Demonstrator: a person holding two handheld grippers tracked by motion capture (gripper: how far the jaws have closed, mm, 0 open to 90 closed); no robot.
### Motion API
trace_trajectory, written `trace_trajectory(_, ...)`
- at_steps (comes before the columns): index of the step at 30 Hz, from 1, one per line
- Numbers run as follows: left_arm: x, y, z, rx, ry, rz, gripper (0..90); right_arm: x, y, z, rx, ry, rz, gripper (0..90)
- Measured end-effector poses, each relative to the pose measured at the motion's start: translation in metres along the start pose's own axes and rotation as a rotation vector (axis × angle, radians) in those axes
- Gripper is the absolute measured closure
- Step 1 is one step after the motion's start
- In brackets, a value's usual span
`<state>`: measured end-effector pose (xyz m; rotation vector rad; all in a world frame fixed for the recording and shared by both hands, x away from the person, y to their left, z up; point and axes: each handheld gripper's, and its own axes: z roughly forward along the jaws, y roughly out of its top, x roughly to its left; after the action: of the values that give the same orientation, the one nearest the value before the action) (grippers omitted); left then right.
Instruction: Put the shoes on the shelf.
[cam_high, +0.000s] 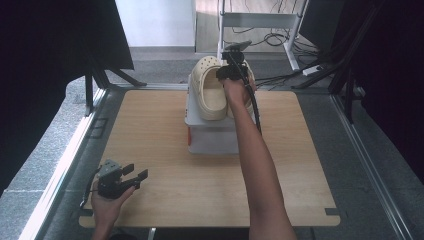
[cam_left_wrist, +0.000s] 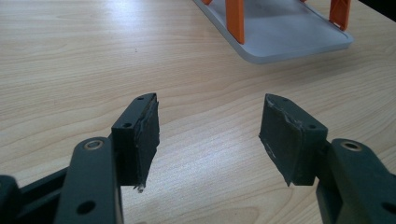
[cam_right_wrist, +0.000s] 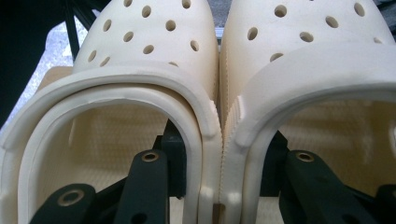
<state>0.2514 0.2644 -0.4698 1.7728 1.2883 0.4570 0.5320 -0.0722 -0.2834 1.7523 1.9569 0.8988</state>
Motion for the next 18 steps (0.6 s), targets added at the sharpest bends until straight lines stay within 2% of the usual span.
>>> trace_trajectory(8, 0.0, 0.0, 0.0, 0.002, 0.002, 0.001, 38.2, 0.002, -0.005, 0.01, -0.013, -0.028, 0.006, 63.8)
trace_trajectory(12, 0.0, -0.001, 0.001, 0.003, 0.004, 0.001, 38.2, 0.001, -0.008, 0.012, -0.027, -0.017, 0.002, 61.3)
trace_trajectory(14, 0.0, -0.001, 0.002, 0.005, 0.003, 0.001, 38.2, 0.002, -0.009, 0.012, -0.033, -0.012, -0.007, 54.4)
trace_trajectory(18, -0.001, -0.001, 0.001, 0.004, 0.004, 0.001, 38.2, 0.005, -0.009, 0.008, -0.047, -0.001, -0.034, 47.4)
